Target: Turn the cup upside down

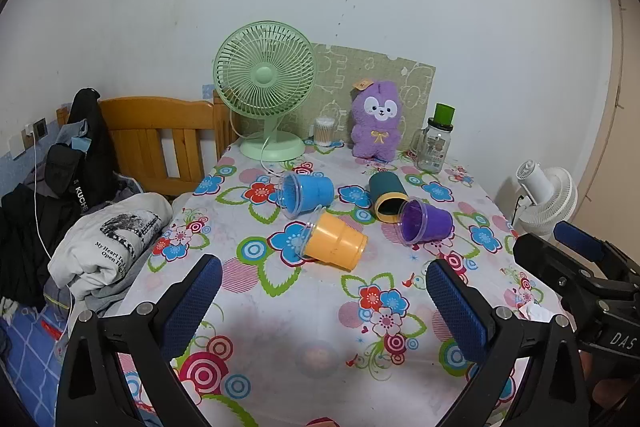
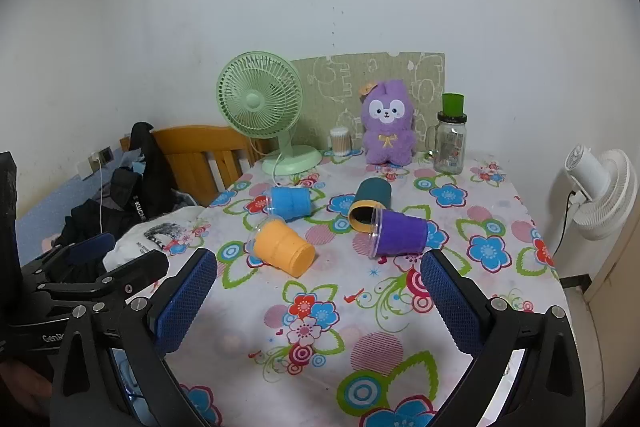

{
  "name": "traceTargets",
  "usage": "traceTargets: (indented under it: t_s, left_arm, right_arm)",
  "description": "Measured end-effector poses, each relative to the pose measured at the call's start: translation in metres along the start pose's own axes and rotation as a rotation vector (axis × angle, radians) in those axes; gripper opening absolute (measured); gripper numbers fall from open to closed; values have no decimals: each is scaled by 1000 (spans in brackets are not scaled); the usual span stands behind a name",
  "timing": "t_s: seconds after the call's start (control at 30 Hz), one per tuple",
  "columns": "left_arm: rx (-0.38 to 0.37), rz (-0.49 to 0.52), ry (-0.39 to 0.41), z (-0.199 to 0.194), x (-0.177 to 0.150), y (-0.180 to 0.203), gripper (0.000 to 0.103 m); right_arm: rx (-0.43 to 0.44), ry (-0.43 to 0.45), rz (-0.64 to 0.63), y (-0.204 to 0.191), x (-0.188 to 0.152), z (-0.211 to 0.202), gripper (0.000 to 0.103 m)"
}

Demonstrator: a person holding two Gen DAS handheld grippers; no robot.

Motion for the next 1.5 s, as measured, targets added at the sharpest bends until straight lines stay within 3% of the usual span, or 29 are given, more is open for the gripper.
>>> traceTargets:
  t_s: [0.67, 0.87, 1.3, 1.5]
  left_arm:
    - [-4, -3, -56, 21, -6, -2, 103]
    - [-13, 37, -66, 49, 4, 3, 103]
    - [-63, 112, -133, 149, 26, 24, 103]
    - [-68, 127, -184, 195, 26, 32, 103]
  right_arm:
    - [-2, -50, 14, 9, -8, 23, 103]
    - [-12, -101, 43, 30, -3, 60, 103]
    - [-30, -203, 51, 72, 20, 157, 103]
    - [-33, -305, 111, 97, 17, 217, 103]
Point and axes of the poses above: each gripper's, at about its wrist camera, not at the fingertips, and z roughly the way its jaws point, y to its right, x to its top, the point moved 6 cm from there along z, roughly the way its jaws point, and after that the axes turned 7 degrees about y, right-handed, at the moved point
